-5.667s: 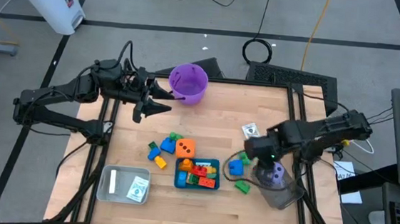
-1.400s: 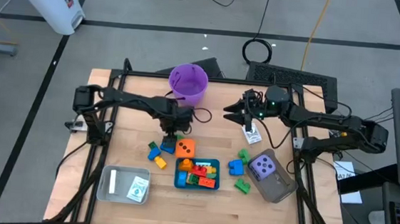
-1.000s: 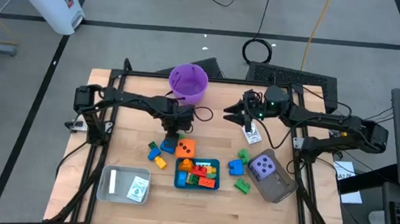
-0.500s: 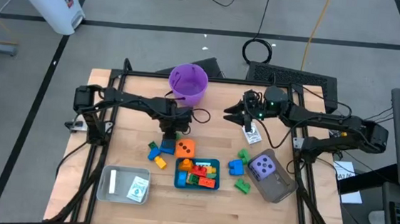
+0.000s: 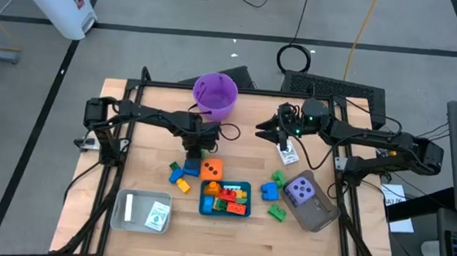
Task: Pick & Place Toys
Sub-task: Put the top left green game piece into the blue bin
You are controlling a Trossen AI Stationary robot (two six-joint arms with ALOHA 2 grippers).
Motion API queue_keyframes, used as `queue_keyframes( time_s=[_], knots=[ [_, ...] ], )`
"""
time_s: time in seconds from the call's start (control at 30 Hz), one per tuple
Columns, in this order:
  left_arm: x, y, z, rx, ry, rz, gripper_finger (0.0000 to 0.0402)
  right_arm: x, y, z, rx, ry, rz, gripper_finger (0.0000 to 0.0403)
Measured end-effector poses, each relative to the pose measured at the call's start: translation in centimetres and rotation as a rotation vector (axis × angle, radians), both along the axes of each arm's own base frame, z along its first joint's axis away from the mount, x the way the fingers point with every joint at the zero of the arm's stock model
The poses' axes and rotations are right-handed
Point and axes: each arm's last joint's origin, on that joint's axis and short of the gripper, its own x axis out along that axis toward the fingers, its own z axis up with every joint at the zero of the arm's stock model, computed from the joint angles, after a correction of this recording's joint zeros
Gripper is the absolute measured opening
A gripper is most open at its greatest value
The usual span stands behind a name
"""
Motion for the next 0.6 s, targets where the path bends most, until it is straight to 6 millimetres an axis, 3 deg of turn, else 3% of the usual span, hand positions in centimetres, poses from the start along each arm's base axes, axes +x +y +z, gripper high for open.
queue_keyframes(
  time_s=[0.07,0.6],
  knots=[
    [0.00,0.00,0.02,-0.001,-0.001,0.007,0.0082,0.00,0.00,0.00,0.000,0.000,0.000,0.0201],
    [0.22,0.04,0.28,-0.013,0.000,0.106,0.0083,0.00,-0.02,0.01,-0.001,0.000,-0.006,0.0196]
  ],
)
